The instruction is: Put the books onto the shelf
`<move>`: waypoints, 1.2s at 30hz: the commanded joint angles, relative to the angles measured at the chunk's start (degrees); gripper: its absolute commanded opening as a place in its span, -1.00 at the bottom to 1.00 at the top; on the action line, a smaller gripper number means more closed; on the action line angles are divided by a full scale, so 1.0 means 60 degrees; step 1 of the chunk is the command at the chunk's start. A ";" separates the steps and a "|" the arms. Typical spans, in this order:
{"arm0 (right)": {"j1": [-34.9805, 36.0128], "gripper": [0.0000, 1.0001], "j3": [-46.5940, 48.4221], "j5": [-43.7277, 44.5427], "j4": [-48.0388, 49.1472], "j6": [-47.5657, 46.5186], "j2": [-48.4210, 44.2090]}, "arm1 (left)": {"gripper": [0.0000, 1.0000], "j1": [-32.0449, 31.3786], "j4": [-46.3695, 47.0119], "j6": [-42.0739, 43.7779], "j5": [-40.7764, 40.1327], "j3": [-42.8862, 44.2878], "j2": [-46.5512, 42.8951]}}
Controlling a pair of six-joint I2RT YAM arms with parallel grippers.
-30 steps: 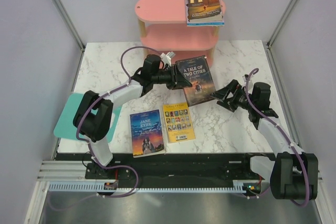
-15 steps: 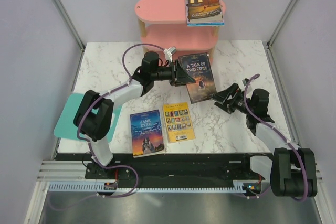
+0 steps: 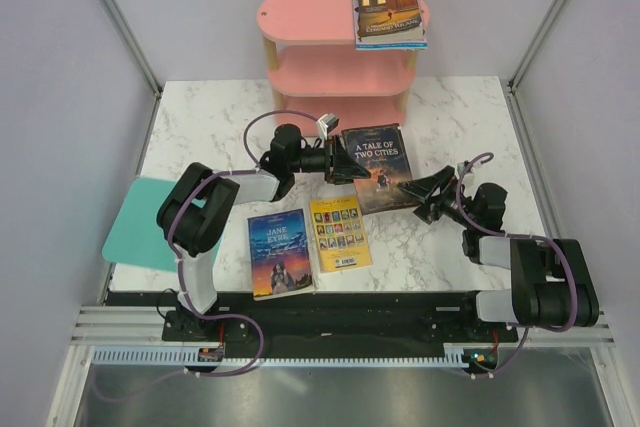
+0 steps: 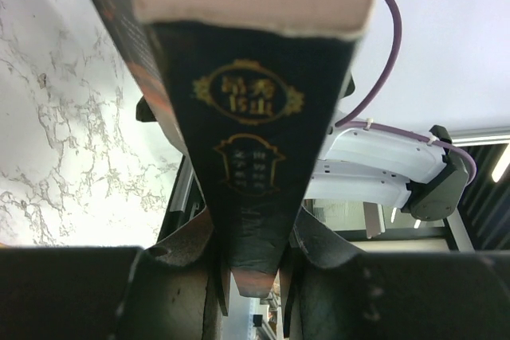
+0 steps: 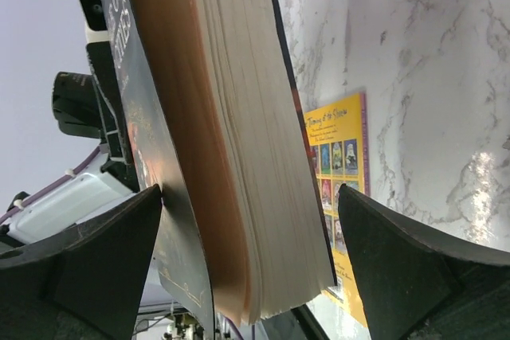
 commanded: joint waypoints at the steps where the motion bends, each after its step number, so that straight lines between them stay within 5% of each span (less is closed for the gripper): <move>1: -0.0004 0.93 -0.0074 -0.0475 0.2089 0.0772 0.0140 | -0.96 -0.0004 0.2011 -0.0529 0.0381 0.0432 -0.0242; 4: -0.0004 0.58 -0.0044 -0.0694 0.2295 0.1153 0.0023 | -0.96 0.0011 0.1177 0.0042 0.0235 0.0505 -0.0256; 5: -0.0004 0.05 -0.0001 -0.0783 0.2295 0.1212 -0.0094 | -0.96 0.0025 0.0972 0.0276 0.0133 0.0491 -0.0285; 8: -0.0004 -0.41 0.0029 -0.1090 0.2047 0.1417 -0.0473 | -0.96 0.0026 0.0575 0.0540 -0.0116 0.0476 -0.0271; 17: 0.0011 -0.11 0.0907 -0.1296 -0.3381 -0.1390 -0.2436 | -0.96 0.0026 -0.0552 0.1200 -0.0439 0.0973 0.0007; 27: -0.0004 -0.07 0.1010 -0.1574 -0.4267 -0.1747 -0.2673 | -0.96 0.0040 -0.0934 0.1333 -0.0499 0.1618 0.0359; 30: 0.0011 -0.17 0.1069 -0.1618 -0.4458 -0.1878 -0.2687 | -0.96 0.0084 -0.1037 0.1435 -0.0629 0.1575 0.0403; 36: -0.0004 -0.74 0.1258 -0.1911 -0.4751 -0.2098 -0.2687 | -0.96 0.0259 -0.1242 0.1479 -0.0762 0.1662 0.0578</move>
